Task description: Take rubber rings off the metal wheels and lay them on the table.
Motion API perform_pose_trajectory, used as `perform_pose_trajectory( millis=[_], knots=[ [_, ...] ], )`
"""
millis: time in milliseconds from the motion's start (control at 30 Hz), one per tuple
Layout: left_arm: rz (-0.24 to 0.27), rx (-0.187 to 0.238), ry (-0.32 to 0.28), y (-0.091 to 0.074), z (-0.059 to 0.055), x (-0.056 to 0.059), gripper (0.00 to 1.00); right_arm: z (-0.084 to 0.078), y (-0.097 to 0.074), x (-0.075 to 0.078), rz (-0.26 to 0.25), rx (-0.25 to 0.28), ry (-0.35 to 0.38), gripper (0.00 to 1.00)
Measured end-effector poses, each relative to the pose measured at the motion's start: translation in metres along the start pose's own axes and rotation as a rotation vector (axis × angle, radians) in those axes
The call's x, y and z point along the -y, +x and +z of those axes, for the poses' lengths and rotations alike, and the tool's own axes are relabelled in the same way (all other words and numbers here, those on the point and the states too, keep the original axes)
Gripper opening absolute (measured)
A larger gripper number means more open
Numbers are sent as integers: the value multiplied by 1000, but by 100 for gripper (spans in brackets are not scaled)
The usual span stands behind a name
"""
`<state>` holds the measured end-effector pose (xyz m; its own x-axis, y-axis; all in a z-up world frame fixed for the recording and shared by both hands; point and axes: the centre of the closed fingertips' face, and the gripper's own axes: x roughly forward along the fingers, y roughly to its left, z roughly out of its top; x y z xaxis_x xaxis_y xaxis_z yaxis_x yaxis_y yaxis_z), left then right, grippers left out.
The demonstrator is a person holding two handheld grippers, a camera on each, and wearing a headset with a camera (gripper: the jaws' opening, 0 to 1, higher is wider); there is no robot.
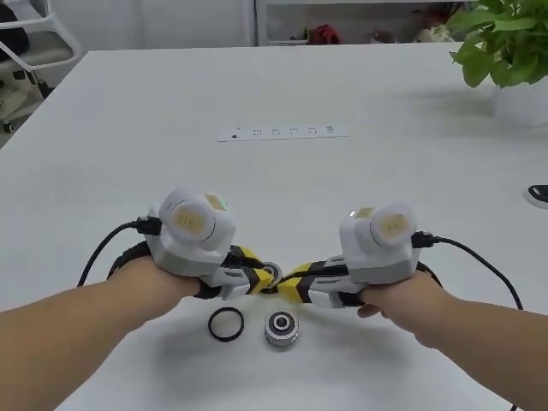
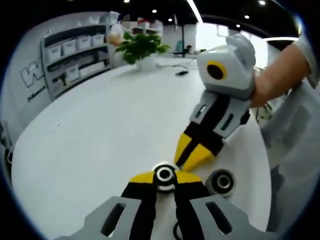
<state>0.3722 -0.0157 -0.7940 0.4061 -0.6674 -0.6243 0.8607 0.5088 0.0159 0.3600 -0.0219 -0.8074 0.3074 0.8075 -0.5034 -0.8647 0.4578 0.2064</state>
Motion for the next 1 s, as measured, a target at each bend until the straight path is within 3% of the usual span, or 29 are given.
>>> perform_pose_trajectory(
  millis=[267,533,633,667,767,1000],
  knots=[
    [1,-1,6,-1,-1,2,13,1,-3,6,-22,8,39,0],
    [4,0,9,-1,-1,3,13,7,-6,14,-50,52,130,0],
    [10,-4,19,-1,-1,3,13,7,-6,15,-58,50,130,0],
    [11,-5,20,-1,-1,3,13,14,-7,14,-62,83,126,0],
    [20,-6,22,-1,-1,1,12,16,-6,13,-72,72,102,0],
    [30,-10,24,0,0,2,12,17,-6,13,-63,74,127,0]
  ],
)
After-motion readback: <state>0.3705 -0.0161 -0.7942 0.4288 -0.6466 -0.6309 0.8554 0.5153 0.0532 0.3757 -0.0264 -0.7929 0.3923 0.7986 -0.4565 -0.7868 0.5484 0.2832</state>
